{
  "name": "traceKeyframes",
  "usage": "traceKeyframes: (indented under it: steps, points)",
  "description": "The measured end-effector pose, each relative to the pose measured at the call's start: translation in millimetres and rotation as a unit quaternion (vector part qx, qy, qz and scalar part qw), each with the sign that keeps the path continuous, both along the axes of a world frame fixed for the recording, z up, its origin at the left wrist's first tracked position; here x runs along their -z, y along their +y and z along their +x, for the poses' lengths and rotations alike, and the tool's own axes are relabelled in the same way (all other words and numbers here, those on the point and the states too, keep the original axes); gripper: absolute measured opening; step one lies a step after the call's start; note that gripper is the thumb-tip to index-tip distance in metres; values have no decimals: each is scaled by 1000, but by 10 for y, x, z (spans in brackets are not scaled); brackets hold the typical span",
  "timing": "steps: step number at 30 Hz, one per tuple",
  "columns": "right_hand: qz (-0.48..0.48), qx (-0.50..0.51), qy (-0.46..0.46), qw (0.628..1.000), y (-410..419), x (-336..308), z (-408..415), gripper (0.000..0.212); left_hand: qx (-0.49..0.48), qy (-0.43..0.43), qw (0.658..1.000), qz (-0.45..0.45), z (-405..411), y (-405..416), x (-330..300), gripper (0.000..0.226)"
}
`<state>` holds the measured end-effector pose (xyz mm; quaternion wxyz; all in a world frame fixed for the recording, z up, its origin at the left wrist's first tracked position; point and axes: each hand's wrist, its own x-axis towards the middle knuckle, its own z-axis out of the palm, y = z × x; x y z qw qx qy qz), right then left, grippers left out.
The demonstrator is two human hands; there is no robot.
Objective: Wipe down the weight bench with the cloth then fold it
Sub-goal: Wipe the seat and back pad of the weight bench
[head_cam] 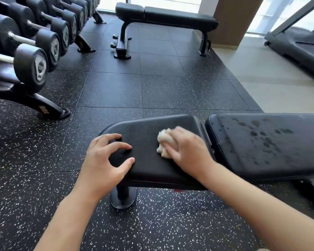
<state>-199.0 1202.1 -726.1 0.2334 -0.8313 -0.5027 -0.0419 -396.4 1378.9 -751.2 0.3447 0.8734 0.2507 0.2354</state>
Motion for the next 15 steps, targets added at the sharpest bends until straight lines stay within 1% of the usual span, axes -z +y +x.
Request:
traceKeyframes:
  steps: [4, 7, 9, 11, 15]
  points:
    - [-25, -59, 12, 998, -374, -18, -412, 16, -1, -6, 1000, -1, 2, 5, -4, 33]
    - [-44, -73, 11, 996, -398, -22, -403, 23, 0, -17, 1000, -6, -1, 2, -11, 32]
    - [-41, -72, 7, 997, -271, -13, -254, 23, 4, -21, 1000, -6, -6, 1, -10, 31]
    - [-30, -35, -9, 999, -47, -4, 16, 23, 7, -19, 1000, -4, -17, 11, -6, 31]
    - [-26, 91, -26, 995, 529, 32, 512, 26, 14, -11, 1000, 19, -41, 14, -24, 26]
